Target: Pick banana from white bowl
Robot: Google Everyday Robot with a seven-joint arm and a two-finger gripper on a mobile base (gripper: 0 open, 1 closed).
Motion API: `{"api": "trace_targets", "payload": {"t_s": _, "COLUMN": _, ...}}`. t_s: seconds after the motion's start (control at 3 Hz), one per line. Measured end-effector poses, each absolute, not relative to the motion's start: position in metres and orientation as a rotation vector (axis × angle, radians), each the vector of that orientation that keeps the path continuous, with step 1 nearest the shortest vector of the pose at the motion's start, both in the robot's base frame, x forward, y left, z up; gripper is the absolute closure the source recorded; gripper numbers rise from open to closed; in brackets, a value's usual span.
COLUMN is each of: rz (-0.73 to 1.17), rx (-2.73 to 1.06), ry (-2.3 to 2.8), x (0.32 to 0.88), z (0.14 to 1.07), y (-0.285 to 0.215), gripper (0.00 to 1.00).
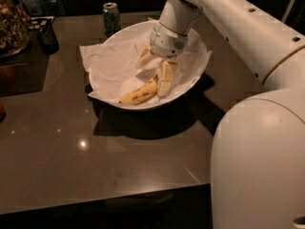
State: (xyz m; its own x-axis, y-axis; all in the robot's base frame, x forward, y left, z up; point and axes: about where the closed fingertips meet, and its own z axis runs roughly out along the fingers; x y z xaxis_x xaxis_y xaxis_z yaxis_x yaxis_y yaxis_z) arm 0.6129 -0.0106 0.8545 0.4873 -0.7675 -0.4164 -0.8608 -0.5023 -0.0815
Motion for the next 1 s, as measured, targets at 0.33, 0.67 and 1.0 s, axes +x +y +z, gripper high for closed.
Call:
{"api": "trace_targets", "payload": {"t_s": 0.33, "rz": 0.477, "rx": -2.456, "ry": 1.386, "x": 0.6138, "z": 0.8533, "y": -0.0128, "gripper": 0.48}}
{"api": "trace_targets", "payload": {"t_s": 0.67, "rz": 0.474, "rx": -2.456, "ry": 1.393, "x": 0.6142, "z": 0.8522, "y": -0.0161, "gripper": 0.71}}
{"api": "trace_targets", "payload": {"t_s": 1.0, "rz": 0.470, "rx": -2.455, "ry": 1.398, "x": 0.6143, "z": 0.8517, "y": -0.0178, "gripper": 0.94}}
